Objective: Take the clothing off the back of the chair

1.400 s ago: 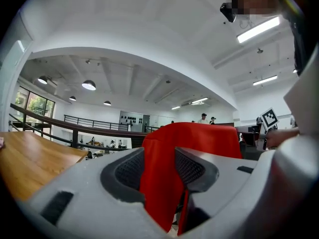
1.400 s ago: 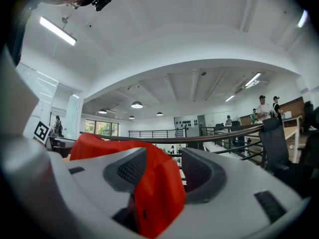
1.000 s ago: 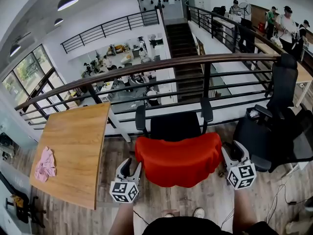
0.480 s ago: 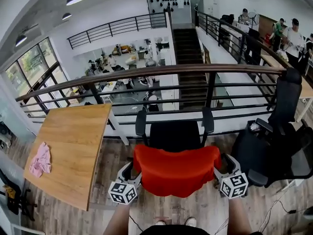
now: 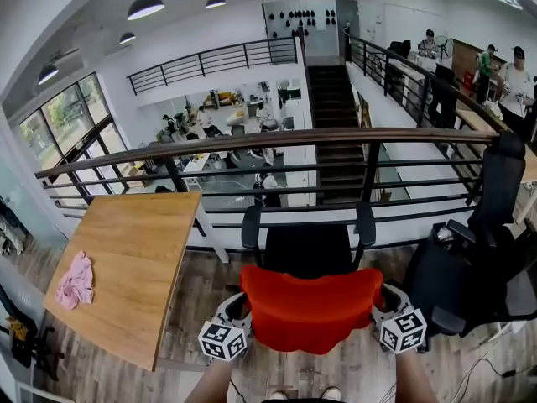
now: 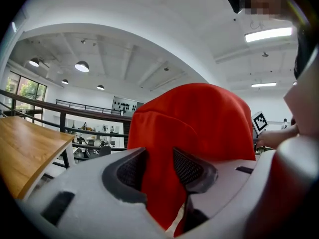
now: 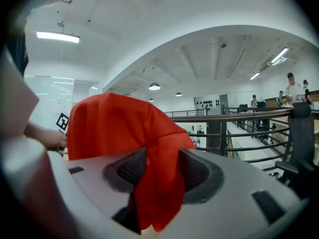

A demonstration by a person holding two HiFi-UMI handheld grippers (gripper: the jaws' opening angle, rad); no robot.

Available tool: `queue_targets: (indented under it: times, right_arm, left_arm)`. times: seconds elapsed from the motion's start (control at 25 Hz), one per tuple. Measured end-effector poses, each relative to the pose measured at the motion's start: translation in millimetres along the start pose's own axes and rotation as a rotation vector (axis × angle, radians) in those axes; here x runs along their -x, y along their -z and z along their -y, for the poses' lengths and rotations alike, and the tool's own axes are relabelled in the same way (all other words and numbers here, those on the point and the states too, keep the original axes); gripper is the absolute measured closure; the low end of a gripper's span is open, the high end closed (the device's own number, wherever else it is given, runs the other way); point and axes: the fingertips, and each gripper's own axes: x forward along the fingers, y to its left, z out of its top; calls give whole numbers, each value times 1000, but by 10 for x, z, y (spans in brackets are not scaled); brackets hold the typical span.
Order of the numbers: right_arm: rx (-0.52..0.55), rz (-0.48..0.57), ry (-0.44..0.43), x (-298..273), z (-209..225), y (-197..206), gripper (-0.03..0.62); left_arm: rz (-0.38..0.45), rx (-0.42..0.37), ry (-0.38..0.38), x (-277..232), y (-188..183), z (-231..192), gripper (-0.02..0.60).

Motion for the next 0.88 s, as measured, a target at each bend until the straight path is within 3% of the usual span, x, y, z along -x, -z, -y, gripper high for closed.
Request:
queue_targets:
  times: [0.2, 0.24, 0.52, 0.88]
  right_arm:
    - [36, 1, -3, 37, -49, -35, 530]
    - [34, 7, 7, 56, -32, -46, 560]
    - [12, 37, 66, 151, 55, -148, 572]
    - [21, 128, 104, 373, 3, -482, 572]
  left_arm:
    - [13, -35, -20, 53, -63, -8, 546]
    - [14, -37, -21, 63, -72, -12, 549]
    - [27, -31, -25, 170, -177, -41, 555]
    - [81, -111, -55, 395, -462, -18, 557]
